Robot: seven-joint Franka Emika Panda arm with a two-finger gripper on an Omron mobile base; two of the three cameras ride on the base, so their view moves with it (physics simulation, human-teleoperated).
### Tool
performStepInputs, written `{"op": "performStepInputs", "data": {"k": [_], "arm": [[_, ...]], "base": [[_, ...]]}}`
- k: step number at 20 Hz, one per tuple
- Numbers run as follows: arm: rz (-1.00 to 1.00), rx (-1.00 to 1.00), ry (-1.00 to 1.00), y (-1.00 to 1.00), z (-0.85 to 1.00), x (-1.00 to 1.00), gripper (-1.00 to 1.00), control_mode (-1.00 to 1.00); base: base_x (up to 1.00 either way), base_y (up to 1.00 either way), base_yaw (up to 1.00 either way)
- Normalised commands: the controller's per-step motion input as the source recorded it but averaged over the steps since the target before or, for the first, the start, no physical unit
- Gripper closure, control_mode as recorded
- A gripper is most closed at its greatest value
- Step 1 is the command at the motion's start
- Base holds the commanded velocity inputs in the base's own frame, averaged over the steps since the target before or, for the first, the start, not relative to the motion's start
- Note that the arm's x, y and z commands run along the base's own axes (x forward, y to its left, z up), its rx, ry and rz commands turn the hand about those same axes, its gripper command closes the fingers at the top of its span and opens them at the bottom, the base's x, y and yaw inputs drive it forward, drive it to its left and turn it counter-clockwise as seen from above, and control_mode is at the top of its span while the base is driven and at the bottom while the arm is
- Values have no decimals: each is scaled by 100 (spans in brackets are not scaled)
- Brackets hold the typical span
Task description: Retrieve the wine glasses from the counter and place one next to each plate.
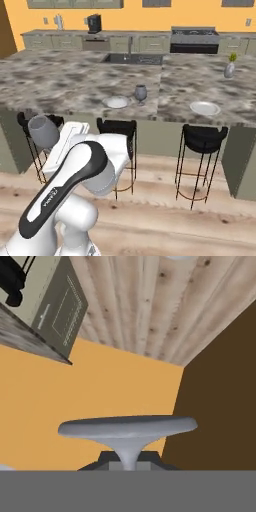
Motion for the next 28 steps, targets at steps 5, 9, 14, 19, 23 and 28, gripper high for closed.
{"op": "performStepInputs", "data": {"k": [5, 9, 14, 19, 23, 28], "arm": [[0, 0, 0, 0, 0, 0, 100, 100], [0, 0, 0, 0, 0, 0, 100, 100], [0, 0, 0, 0, 0, 0, 100, 100], [0, 0, 0, 0, 0, 0, 100, 100], [0, 0, 0, 0, 0, 0, 100, 100], [0, 0, 0, 0, 0, 0, 100, 100]], "base": [[26, -100, 22], [40, -100, 19], [84, -100, 10], [93, -100, 0], [58, -90, 0], [100, -2, 0]]}}
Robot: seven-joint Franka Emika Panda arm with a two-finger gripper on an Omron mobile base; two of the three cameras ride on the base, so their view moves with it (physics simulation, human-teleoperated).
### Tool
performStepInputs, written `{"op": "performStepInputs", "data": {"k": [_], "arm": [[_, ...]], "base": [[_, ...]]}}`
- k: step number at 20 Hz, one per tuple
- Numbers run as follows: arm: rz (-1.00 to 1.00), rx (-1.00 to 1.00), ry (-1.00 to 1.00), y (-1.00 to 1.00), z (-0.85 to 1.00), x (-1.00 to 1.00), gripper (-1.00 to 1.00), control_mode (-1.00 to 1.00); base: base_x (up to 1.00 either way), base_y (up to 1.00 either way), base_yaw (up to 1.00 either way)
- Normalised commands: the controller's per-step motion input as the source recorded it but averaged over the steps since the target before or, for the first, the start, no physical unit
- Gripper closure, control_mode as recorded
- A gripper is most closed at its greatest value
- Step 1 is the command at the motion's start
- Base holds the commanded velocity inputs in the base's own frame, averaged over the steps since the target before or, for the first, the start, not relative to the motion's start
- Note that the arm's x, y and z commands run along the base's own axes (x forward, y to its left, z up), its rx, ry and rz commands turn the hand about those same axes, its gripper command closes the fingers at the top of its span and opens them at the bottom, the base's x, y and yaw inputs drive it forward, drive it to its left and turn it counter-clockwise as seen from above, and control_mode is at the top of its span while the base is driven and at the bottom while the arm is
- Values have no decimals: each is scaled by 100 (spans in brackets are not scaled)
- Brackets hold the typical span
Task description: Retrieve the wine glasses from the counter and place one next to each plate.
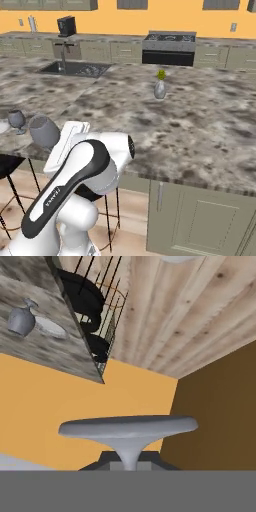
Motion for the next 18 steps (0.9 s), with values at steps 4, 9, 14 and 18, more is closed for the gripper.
{"op": "performStepInputs", "data": {"k": [4, 9, 14, 18], "arm": [[0, 0, 0, 0, 0, 0, 100, 100], [0, 0, 0, 0, 0, 0, 100, 100], [0, 0, 0, 0, 0, 0, 100, 100], [0, 0, 0, 0, 0, 0, 100, 100]], "base": [[100, -1, 0], [92, -8, 1], [81, -2, -11], [84, 0, -14]]}}
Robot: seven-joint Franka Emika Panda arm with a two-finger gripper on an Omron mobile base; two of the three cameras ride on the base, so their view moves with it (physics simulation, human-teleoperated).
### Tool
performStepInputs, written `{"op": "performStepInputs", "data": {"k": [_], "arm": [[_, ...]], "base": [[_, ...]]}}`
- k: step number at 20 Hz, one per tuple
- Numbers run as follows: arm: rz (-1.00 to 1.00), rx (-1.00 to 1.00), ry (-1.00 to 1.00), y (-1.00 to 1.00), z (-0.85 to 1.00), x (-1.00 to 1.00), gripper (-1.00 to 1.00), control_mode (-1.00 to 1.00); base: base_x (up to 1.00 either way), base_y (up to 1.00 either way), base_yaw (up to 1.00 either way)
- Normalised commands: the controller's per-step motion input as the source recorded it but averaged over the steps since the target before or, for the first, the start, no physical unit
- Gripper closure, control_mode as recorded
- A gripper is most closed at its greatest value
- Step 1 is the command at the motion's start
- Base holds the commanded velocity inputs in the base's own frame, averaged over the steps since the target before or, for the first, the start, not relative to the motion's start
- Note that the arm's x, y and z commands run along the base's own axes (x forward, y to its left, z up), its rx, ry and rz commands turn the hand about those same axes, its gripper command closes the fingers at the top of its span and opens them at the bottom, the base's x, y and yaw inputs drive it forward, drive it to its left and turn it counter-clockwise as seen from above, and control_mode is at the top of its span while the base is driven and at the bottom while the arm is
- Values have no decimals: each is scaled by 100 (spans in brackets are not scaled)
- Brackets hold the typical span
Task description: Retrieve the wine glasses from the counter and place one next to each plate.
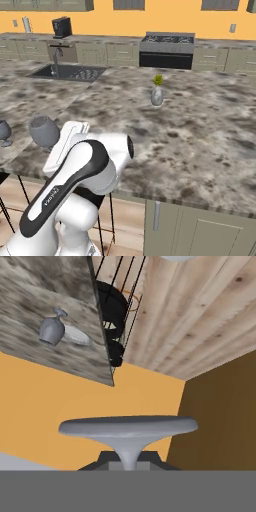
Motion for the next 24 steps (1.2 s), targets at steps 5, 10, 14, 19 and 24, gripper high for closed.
{"op": "performStepInputs", "data": {"k": [5, 10, 14, 19, 24], "arm": [[0, 0, 2, -28, -25, 80, 100, -100], [11, 0, -1, -63, -46, 94, 100, -100], [9, -1, 0, -47, -75, 97, 100, -100], [4, -6, 6, -19, -51, 90, 100, -100], [0, 0, 14, 0, -27, 68, 100, -100]], "base": [[17, -2, -2], [0, 0, 0], [0, 0, 0], [0, 0, 0], [0, 0, 0]]}}
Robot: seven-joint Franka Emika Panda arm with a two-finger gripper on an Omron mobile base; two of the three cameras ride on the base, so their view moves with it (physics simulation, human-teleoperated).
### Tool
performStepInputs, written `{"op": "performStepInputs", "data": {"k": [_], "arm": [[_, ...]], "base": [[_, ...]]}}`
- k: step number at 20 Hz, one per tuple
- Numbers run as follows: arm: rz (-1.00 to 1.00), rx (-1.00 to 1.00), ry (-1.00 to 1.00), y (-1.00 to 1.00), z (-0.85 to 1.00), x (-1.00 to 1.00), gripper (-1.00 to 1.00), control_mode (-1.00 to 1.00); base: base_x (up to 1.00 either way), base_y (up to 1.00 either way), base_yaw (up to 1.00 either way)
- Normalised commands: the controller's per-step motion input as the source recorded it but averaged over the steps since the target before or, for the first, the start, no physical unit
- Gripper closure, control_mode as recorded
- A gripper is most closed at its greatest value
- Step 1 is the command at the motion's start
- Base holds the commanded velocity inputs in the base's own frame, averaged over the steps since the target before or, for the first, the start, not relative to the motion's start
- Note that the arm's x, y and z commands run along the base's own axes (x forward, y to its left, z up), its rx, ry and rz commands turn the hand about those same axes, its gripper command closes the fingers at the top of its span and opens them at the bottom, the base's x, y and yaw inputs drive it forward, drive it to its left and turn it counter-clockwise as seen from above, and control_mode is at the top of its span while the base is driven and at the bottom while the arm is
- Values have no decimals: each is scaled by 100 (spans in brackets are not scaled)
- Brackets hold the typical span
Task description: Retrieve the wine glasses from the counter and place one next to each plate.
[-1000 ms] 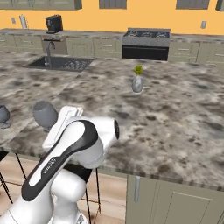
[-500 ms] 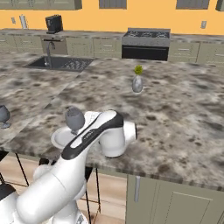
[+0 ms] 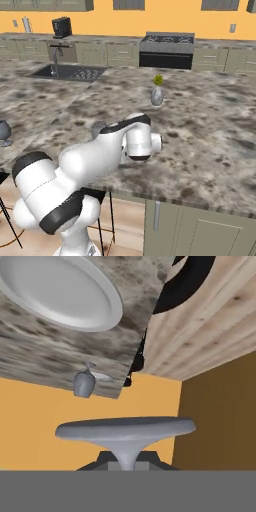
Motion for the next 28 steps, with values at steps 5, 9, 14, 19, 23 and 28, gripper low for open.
{"op": "performStepInputs", "data": {"k": [5, 9, 14, 19, 23, 28], "arm": [[-1, -2, 2, 0, -20, 26, 100, -100], [-7, -8, 0, 7, -24, 6, 100, -100], [-19, -11, 0, 40, -31, 17, 100, -100], [-27, -6, 0, 39, -30, 22, 100, -100], [-16, -5, 6, 11, -30, 24, 100, -100], [-2, -6, 2, -2, -31, 35, 100, -100]], "base": [[0, 0, 0], [0, 0, 0], [0, 0, 0], [0, 0, 0], [0, 0, 0], [0, 0, 0]]}}
